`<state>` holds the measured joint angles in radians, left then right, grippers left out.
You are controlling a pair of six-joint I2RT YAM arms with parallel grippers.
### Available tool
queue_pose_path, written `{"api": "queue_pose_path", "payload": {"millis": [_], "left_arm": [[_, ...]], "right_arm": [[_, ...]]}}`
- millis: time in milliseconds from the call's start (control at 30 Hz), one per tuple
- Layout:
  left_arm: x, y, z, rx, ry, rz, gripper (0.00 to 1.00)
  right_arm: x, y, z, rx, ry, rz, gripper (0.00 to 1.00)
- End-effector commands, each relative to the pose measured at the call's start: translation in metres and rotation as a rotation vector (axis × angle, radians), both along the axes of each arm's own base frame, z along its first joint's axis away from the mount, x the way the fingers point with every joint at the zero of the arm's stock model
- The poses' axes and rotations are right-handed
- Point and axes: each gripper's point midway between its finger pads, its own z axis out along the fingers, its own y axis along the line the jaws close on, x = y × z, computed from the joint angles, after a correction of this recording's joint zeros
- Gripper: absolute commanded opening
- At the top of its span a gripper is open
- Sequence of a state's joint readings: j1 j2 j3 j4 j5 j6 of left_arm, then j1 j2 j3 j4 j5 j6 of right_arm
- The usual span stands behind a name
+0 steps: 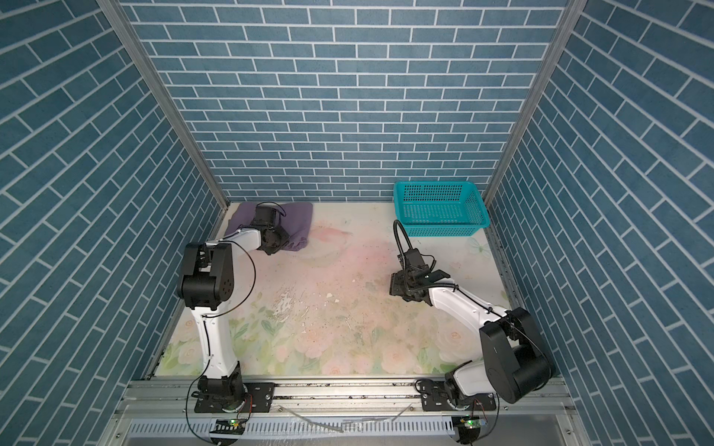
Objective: Fold and stack the trousers
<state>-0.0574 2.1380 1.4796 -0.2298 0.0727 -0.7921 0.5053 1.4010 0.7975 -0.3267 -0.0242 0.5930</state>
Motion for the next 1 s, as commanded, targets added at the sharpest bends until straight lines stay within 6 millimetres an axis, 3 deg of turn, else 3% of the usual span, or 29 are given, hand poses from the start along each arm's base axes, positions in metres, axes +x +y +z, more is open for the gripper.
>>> {"api": "queue_pose_path", "payload": {"millis": [0,33,133,200,233,300,467,600,667,767,867,967], "left_arm": [[-0.013,0.009,-0.021,-0.010,0.063,0.014,0.51],[-0.014,0.005,-0.011,-0.025,0.025,0.010,0.63],[-0.024,0.004,0.029,-0.029,-0.052,0.015,0.76],[-0.037,0.007,0.067,-0.008,-0.110,0.014,0.83],[-0.045,0.010,0.082,0.011,-0.125,0.013,0.87],[-0.065,0.017,0.125,0.057,-0.178,0.009,0.99],[-0.128,0.037,0.209,0.179,-0.303,0.019,0.99],[-0.186,0.058,0.252,0.296,-0.410,0.064,0.99],[-0.209,0.065,0.264,0.335,-0.464,0.082,0.99],[-0.231,0.070,0.263,0.374,-0.529,0.089,0.99],[-0.235,0.073,0.246,0.425,-0.588,0.080,0.99],[-0.246,0.085,0.213,0.487,-0.551,0.121,0.99]], "right_arm": [[0.006,0.004,0.011,0.021,-0.025,0.025,0.64],[0.007,0.003,0.014,0.023,-0.032,0.024,0.64],[0.008,-0.003,0.032,0.018,-0.078,0.023,0.66],[0.011,-0.010,0.055,0.008,-0.145,0.019,0.68],[0.011,-0.014,0.067,0.005,-0.182,0.016,0.96],[0.012,-0.025,0.097,-0.010,-0.272,0.007,0.99],[0.003,-0.060,0.164,-0.078,-0.501,-0.062,0.99],[-0.010,-0.102,0.206,-0.157,-0.665,-0.219,0.99],[-0.019,-0.127,0.222,-0.226,-0.733,-0.305,0.99],[-0.027,-0.151,0.239,-0.348,-0.823,-0.355,0.99],[-0.019,-0.145,0.238,-0.524,-0.981,-0.210,0.99],[-0.023,-0.148,0.225,-0.553,-1.067,-0.218,0.99]]}}
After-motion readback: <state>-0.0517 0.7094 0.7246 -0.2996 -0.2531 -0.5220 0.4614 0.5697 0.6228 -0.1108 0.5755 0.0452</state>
